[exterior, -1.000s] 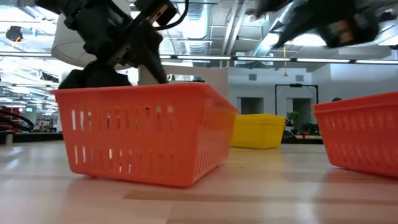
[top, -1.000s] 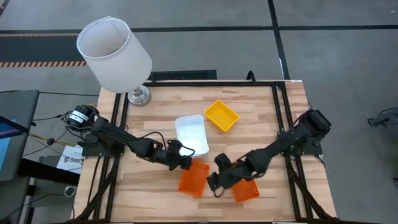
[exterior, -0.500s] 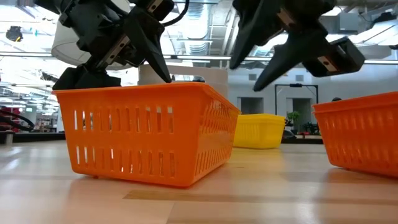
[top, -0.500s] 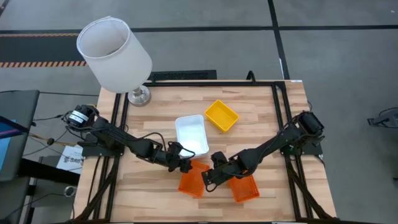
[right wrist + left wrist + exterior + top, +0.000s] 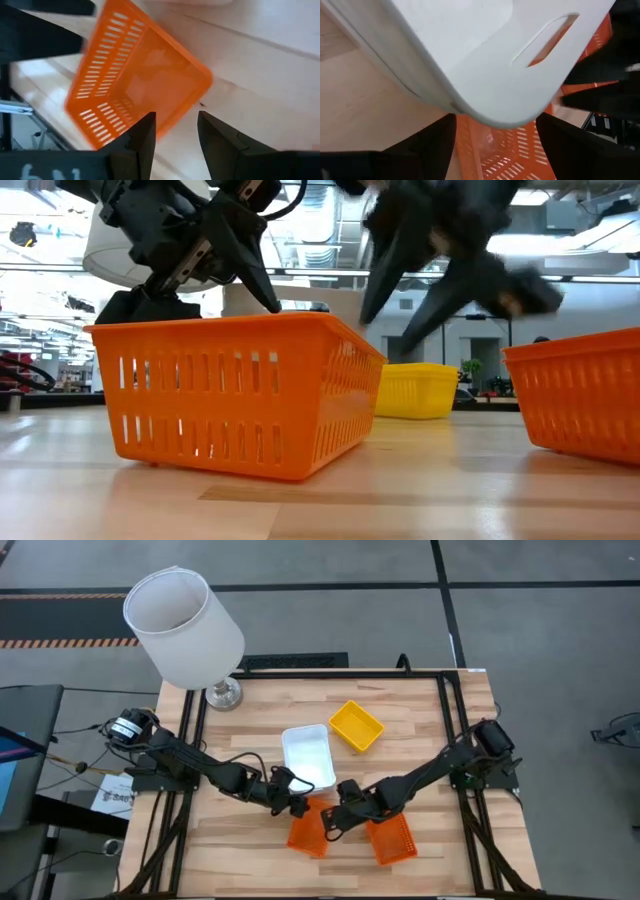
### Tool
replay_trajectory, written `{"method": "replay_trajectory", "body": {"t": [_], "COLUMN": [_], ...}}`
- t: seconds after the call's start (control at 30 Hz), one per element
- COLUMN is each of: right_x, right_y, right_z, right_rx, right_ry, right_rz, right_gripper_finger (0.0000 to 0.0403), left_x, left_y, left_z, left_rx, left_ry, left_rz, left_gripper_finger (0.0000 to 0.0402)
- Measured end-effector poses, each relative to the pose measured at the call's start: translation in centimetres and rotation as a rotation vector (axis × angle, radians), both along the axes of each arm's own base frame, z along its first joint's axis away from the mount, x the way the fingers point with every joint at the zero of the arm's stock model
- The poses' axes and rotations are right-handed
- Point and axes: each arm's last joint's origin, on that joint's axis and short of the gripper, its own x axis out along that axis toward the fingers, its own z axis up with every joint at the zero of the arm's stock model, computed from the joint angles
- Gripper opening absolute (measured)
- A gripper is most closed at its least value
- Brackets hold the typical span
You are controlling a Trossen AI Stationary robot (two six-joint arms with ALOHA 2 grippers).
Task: Stack baskets by color
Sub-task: Stack the left orange bin on the right orange bins
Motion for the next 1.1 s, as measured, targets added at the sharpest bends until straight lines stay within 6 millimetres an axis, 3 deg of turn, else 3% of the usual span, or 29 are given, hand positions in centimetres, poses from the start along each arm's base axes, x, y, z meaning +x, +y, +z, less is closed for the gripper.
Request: {"method": "replay_trajectory", "body": {"t": [0.23, 0.37, 0.67, 0.8, 0.9, 1.1], "right_x": [1.1, 2.0, 1.9, 1.9, 1.6, 0.3], "right_y": [0.3, 0.4, -0.1, -0.1, -0.2, -0.5], "right_z": [-1.7, -1.6, -1.8, -1.8, -0.7, 3.6], "right_rx": [0.013, 0.026, 0.022, 0.015, 0.018, 0.013], "right_ry": [0.049, 0.033, 0.08, 0.073, 0.056, -0.049], "right_rz": [0.027, 0.039, 0.054, 0.074, 0.077, 0.125], "right_gripper_finger": [0.0165, 0.015, 0.0026, 0.0015, 0.0013, 0.0011], "left_x": [0.1, 0.1, 0.1, 0.1, 0.0, -0.5], "left_y": [0.0, 0.1, 0.1, 0.1, 0.0, -0.1], "left_z": [0.1, 0.1, 0.1, 0.0, 0.1, 1.6], "left_rx": [-0.003, 0.001, 0.012, 0.0, -0.016, -0.02], "left_ry": [-0.008, -0.01, -0.009, 0.002, 0.012, -0.04], "left_rz": [0.014, 0.015, 0.005, -0.048, -0.126, -0.21], "left_gripper_finger": [0.0262, 0.0262, 0.0262, 0.0262, 0.0262, 0.0262]}}
